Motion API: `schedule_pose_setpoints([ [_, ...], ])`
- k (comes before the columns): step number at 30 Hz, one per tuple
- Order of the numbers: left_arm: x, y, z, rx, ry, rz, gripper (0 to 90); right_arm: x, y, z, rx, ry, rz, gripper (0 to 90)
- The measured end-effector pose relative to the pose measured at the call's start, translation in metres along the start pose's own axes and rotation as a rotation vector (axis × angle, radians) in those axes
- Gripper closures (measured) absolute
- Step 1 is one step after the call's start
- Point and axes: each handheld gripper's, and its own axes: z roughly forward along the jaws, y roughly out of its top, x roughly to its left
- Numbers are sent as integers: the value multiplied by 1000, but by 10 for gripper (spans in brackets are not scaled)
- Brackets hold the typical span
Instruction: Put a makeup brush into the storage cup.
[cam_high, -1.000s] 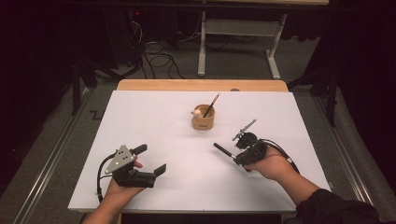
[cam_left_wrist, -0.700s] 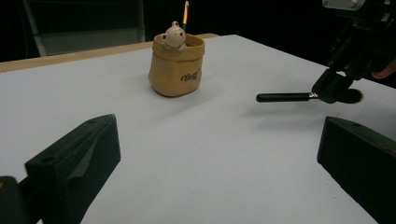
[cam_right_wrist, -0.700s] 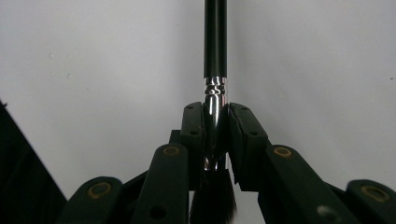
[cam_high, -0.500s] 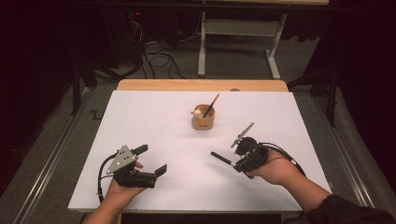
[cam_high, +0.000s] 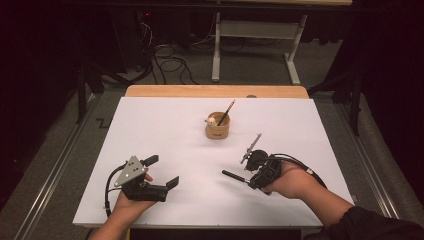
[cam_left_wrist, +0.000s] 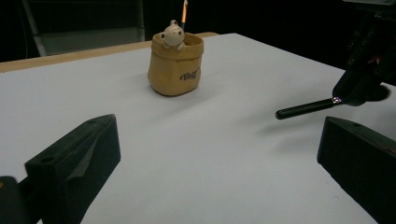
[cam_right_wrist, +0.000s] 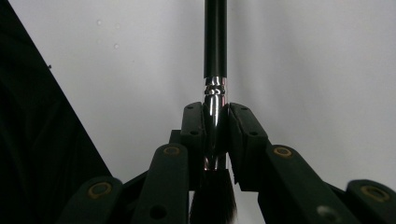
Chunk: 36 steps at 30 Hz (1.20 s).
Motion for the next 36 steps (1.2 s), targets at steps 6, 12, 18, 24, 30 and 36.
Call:
schedule_pose_setpoints([
  [6, 0, 0, 0, -4, 3, 0, 4, 4, 5, 3, 31, 16, -23, 783],
  [12, -1, 0, 0, -1, 3, 1, 4, 6, 6, 7, 75, 25, -43, 783],
  [18, -3, 0, 2, 7, 8, 24, 6, 10, 8, 6, 71, 30, -54, 783],
  [24, -8, 1, 3, 18, 28, 76, 12, 14, 12, -1, 74, 39, -67, 783],
  [30, -17, 1, 4, 29, 60, 160, 20, 16, 14, -6, 65, 37, -77, 783],
  [36, -26, 2, 7, 56, 90, 262, 30, 18, 16, -10, 59, 41, -81, 783],
])
